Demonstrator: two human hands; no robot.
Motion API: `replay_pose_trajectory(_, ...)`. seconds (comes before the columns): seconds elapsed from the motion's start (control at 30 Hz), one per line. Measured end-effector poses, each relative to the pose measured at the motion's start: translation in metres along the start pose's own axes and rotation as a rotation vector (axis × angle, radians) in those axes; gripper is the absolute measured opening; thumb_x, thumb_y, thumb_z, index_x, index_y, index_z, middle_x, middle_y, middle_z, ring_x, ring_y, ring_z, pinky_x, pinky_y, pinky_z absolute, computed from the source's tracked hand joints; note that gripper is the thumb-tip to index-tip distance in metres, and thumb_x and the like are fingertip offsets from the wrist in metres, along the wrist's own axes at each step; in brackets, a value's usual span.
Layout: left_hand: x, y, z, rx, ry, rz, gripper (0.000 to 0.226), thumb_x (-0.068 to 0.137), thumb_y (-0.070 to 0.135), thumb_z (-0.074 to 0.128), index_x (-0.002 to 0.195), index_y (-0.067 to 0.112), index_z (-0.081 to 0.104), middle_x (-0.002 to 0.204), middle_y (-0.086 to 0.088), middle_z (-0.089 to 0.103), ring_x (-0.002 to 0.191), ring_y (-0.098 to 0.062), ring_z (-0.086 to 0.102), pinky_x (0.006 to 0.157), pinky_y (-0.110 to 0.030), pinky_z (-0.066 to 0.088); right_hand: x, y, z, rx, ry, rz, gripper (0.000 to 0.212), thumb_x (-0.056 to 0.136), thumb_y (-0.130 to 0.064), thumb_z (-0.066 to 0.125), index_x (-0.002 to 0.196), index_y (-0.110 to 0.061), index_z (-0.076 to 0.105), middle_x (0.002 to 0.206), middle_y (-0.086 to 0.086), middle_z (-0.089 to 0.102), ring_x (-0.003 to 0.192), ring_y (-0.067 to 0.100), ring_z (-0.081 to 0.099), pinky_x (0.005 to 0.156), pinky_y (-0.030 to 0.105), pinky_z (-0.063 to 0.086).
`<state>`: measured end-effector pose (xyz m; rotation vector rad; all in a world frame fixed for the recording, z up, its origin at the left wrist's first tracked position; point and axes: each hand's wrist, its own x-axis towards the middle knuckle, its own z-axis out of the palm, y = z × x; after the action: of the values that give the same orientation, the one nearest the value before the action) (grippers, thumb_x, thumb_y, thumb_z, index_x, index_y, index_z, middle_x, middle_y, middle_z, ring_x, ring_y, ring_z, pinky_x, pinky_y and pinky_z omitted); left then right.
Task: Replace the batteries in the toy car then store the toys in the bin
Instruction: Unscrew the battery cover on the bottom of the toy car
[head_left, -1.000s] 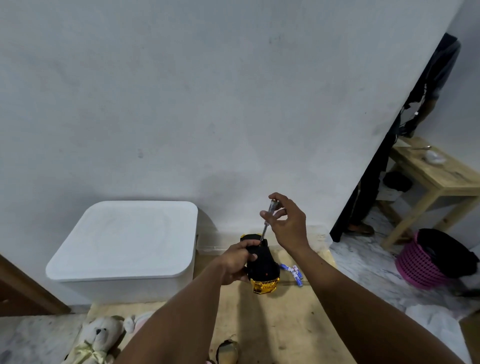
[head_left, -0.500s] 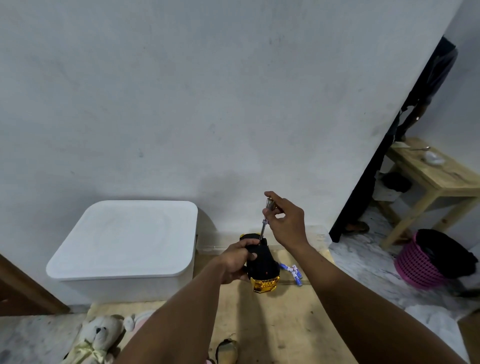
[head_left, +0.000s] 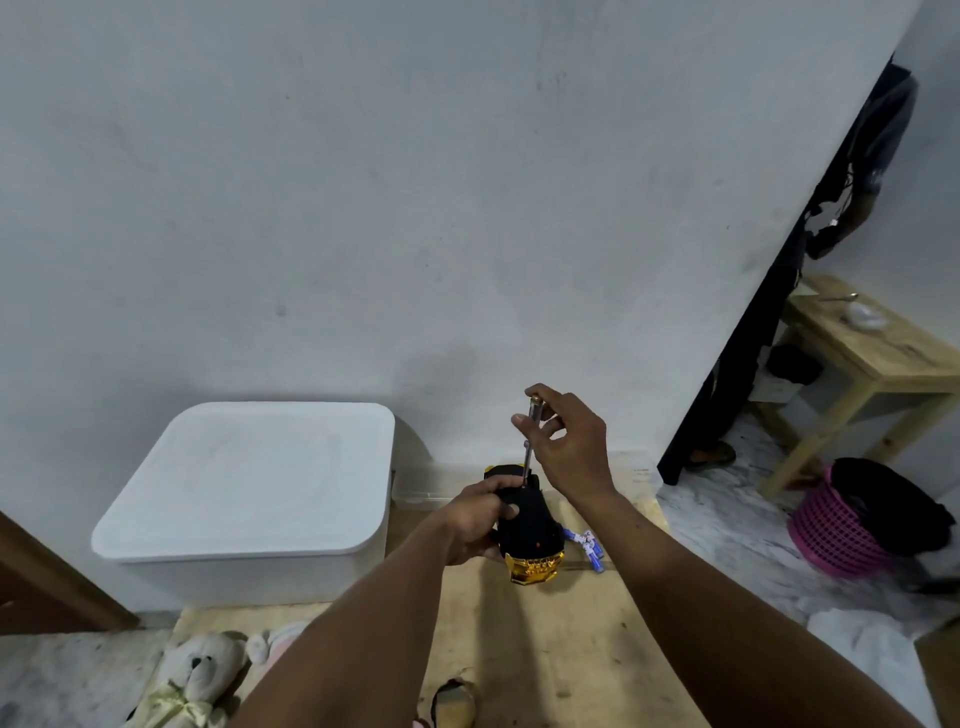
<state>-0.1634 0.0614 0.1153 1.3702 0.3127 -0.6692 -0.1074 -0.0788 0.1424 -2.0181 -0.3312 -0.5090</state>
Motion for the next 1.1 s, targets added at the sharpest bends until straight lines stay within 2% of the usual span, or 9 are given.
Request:
replay_pose_trajectory(0.17, 0.002, -0.003, 0.0, -0.004, 0.011, -0.011, 0.046, 0.098, -0.004, 0.039, 0.128, 0.027, 0.057, 0.118, -0.004, 0.056, 0.1, -0.03, 0.063, 0.061, -0.04, 0.06, 0.002, 0.004, 0.004, 0.064, -0.047, 0.074, 0.047, 0.091, -0.008, 0.066, 0.134, -0.025, 0.058, 0.091, -0.013, 0.063, 0.077, 0.006, 0.063, 0.071, 0.042, 0.061)
replay_pose_trajectory(0.27, 0.002, -0.003, -0.002, -0.004, 0.013, -0.004, 0.046, 0.098, -0.004, 0.039, 0.129, 0.026, 0.057, 0.118, -0.004, 0.055, 0.098, -0.03, 0.063, 0.059, -0.039, 0.059, 0.001, 0.003, -0.001, 0.094, -0.059, 0.073, 0.04, 0.093, -0.009, 0.059, 0.126, -0.032, 0.055, 0.088, -0.007, 0.067, 0.074, 0.014, 0.067, 0.067, 0.045, 0.061)
replay_pose_trajectory(0.4, 0.002, -0.002, -0.005, -0.01, 0.017, -0.01, 0.047, 0.098, -0.003, 0.04, 0.13, 0.027, 0.056, 0.122, -0.006, 0.055, 0.101, -0.031, 0.063, 0.06, -0.04, 0.059, 0.0, 0.002, -0.004, 0.106, -0.034, 0.076, 0.035, 0.084, -0.012, 0.075, 0.114, -0.026, 0.063, 0.094, -0.004, 0.069, 0.078, 0.009, 0.068, 0.063, 0.03, 0.06)
replay_pose_trajectory(0.5, 0.002, -0.001, -0.006, -0.02, 0.017, -0.02, 0.047, 0.098, -0.004, 0.041, 0.129, 0.027, 0.058, 0.123, -0.006, 0.056, 0.103, -0.031, 0.062, 0.064, -0.042, 0.06, 0.003, 0.001, -0.002, 0.126, 0.005, 0.06, 0.035, 0.083, -0.002, 0.073, 0.113, -0.019, 0.068, 0.096, 0.004, 0.065, 0.072, 0.01, 0.063, 0.058, 0.018, 0.054)
replay_pose_trajectory(0.63, 0.002, 0.0, -0.005, -0.02, 0.003, -0.025, 0.047, 0.098, -0.004, 0.042, 0.13, 0.027, 0.057, 0.125, -0.007, 0.055, 0.103, -0.032, 0.062, 0.058, -0.038, 0.059, 0.003, 0.0, -0.001, 0.133, -0.028, 0.055, 0.033, 0.089, -0.003, 0.066, 0.117, -0.02, 0.068, 0.098, -0.001, 0.07, 0.082, 0.01, 0.067, 0.063, 0.026, 0.06)
replay_pose_trajectory(0.77, 0.003, 0.0, -0.007, -0.026, 0.009, -0.024, 0.046, 0.098, -0.004, 0.042, 0.13, 0.026, 0.057, 0.123, -0.006, 0.056, 0.101, -0.031, 0.062, 0.058, -0.038, 0.059, 0.006, -0.003, 0.001, 0.133, -0.002, 0.093, 0.037, 0.079, -0.008, 0.08, 0.111, -0.024, 0.071, 0.102, 0.002, 0.063, 0.082, 0.009, 0.062, 0.06, 0.016, 0.053)
replay_pose_trajectory(0.87, 0.004, -0.002, -0.009, -0.036, 0.023, -0.028, 0.046, 0.097, -0.004, 0.042, 0.127, 0.027, 0.059, 0.124, -0.007, 0.056, 0.105, -0.033, 0.062, 0.065, -0.043, 0.06, 0.008, -0.002, 0.0, 0.133, 0.012, 0.091, 0.037, 0.082, 0.004, 0.072, 0.112, -0.017, 0.072, 0.098, 0.01, 0.066, 0.074, 0.002, 0.061, 0.057, 0.006, 0.047)
replay_pose_trajectory(0.93, 0.005, -0.002, -0.009, -0.038, 0.034, -0.029, 0.046, 0.097, -0.005, 0.042, 0.124, 0.028, 0.06, 0.128, -0.009, 0.055, 0.107, -0.035, 0.062, 0.061, -0.042, 0.06, 0.006, -0.001, -0.001, 0.116, 0.002, 0.072, 0.04, 0.085, 0.008, 0.065, 0.117, -0.016, 0.07, 0.097, 0.007, 0.069, 0.074, 0.0, 0.063, 0.061, 0.007, 0.049)
replay_pose_trajectory(1.1, 0.004, -0.002, -0.012, -0.034, 0.042, -0.031, 0.045, 0.097, -0.004, 0.042, 0.122, 0.029, 0.061, 0.127, -0.009, 0.055, 0.109, -0.035, 0.061, 0.064, -0.042, 0.06, 0.008, 0.001, -0.003, 0.135, -0.006, 0.093, 0.034, 0.079, -0.005, 0.079, 0.107, -0.023, 0.07, 0.096, 0.001, 0.07, 0.071, 0.01, 0.067, 0.068, 0.022, 0.057)
